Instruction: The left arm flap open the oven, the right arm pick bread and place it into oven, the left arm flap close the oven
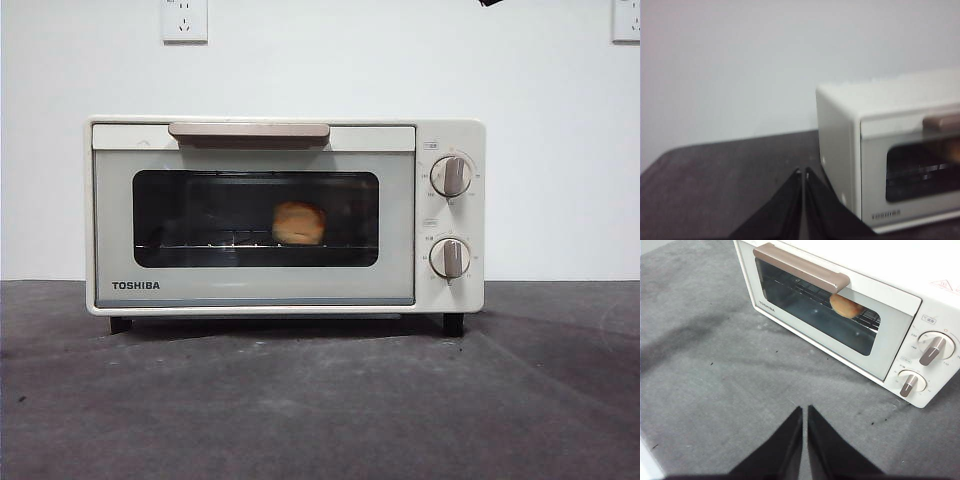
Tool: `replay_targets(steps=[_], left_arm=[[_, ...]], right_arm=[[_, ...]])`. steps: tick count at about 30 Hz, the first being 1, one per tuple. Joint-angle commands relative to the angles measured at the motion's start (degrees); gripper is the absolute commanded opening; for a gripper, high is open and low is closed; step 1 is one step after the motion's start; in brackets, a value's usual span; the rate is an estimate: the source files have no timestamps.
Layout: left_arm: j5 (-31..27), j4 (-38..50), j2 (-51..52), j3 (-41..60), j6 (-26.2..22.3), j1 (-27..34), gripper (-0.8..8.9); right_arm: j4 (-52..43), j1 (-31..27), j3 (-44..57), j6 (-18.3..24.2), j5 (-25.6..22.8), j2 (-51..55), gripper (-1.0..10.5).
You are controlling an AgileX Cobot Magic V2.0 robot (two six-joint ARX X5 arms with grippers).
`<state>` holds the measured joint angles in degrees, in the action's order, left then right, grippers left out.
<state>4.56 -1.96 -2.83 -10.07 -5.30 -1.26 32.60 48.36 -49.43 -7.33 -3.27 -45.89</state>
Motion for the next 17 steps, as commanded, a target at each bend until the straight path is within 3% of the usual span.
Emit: replay_targets(steps=[1, 17], left_arm=[[-0.22, 0.24, 0.81, 2.45, -1.27, 0.24, 0.19], [-0.26, -4.74, 2.64, 9.38, -1.75, 0.22, 0.19]], right_arm=[[-0.44, 0.57, -0.39, -0.09, -0.2, -0.44, 0.1], [-0.44, 0.57, -0.39, -0.09, -0.2, -0.44, 0.1]])
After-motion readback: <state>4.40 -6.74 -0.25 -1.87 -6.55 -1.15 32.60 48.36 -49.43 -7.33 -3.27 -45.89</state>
